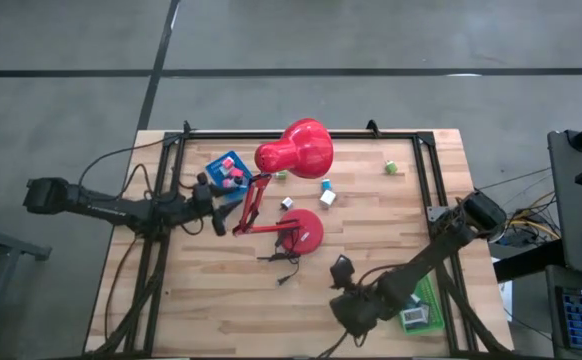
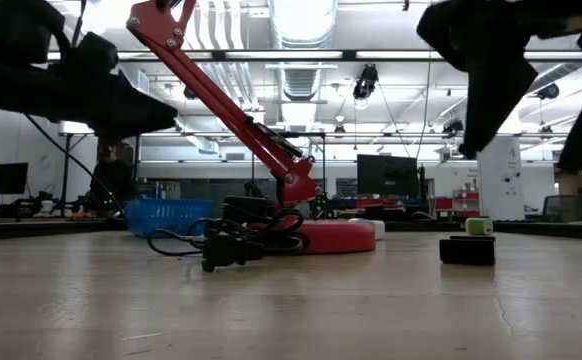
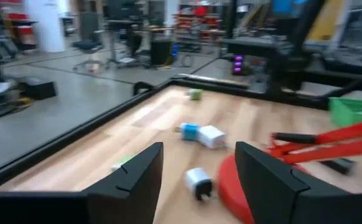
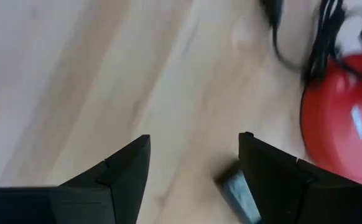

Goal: Pick & Place Office items
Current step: Put the black digital clock into the green bin

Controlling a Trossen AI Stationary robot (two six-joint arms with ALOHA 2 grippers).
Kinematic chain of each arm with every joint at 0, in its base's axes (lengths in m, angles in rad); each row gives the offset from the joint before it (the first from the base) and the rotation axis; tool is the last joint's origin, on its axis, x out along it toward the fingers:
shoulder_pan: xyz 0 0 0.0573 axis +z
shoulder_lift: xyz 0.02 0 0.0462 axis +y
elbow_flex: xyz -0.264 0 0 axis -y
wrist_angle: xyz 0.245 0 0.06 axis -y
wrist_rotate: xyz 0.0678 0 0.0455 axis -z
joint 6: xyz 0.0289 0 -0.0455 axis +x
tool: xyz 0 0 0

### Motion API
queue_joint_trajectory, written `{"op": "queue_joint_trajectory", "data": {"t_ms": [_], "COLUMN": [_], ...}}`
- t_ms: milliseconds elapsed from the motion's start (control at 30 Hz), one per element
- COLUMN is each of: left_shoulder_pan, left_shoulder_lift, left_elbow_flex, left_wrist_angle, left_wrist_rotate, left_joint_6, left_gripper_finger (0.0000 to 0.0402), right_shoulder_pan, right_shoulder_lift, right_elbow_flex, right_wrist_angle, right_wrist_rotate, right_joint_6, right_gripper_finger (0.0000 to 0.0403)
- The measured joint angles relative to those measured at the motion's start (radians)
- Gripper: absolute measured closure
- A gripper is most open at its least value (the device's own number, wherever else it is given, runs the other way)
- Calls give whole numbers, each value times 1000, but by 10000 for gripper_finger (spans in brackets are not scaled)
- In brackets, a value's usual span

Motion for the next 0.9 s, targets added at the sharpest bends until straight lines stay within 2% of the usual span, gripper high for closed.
{"op": "queue_joint_trajectory", "data": {"t_ms": [167, 300, 900], "left_shoulder_pan": [-45, -76, -96], "left_shoulder_lift": [0, 0, 0], "left_elbow_flex": [0, 0, 0], "left_wrist_angle": [31, 46, 45], "left_wrist_rotate": [75, 114, 120], "left_joint_6": [12, 20, 57], "left_gripper_finger": [198, 198, 198], "right_shoulder_pan": [-62, -106, -297], "right_shoulder_lift": [0, 0, 0], "right_elbow_flex": [3, -19, -39], "right_wrist_angle": [-100, -124, -178], "right_wrist_rotate": [-101, -135, -265], "right_joint_6": [-16, -88, -297], "right_gripper_finger": [165, 165, 165]}}
